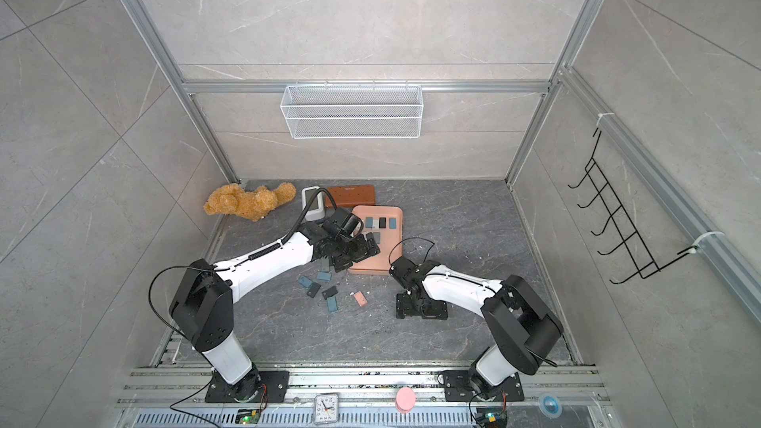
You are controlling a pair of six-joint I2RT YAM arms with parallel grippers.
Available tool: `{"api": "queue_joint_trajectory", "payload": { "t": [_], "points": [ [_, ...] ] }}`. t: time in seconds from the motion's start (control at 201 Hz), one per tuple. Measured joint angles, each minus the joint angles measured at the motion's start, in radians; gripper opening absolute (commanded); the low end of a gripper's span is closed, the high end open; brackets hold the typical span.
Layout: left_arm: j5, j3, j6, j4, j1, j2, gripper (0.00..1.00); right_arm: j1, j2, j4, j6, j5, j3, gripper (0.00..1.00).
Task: Put the eraser in the storage box
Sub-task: Adjust the eraser at the center of the board.
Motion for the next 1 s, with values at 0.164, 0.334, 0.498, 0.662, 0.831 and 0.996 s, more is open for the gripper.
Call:
{"api": "queue_joint_trajectory", "payload": {
  "t": [0.164,0.334,0.498,0.662,0.831,0.996],
  "points": [
    [0.0,0.0,0.0,-0.004,-0.003,-0.005,0.99,-0.083,-0.005,0.033,-0.031,-0.026,-0.01,0.95],
    [0.0,0.0,0.0,-0.007,-0.01,-0.005,0.99,-0.122,-0.003,0.059,-0.074,-0.037,-0.01,0.92],
    [0.0,0.0,0.0,-0.007,-0.017,-0.005,0.99,-0.127,0.022,0.061,-0.109,-0.048,0.016,0.91],
    [-0.001,-0.008,0.0,-0.008,-0.019,-0.022,0.99,-0.128,0.05,0.078,-0.115,-0.081,0.051,0.9],
    [-0.007,-0.029,0.0,-0.012,-0.019,-0.059,0.99,-0.127,0.05,0.097,-0.098,-0.109,0.053,0.9],
    [-0.009,-0.048,-0.001,-0.016,-0.019,-0.074,0.99,-0.1,0.047,0.127,-0.064,-0.145,0.055,0.89]
  ]
}}
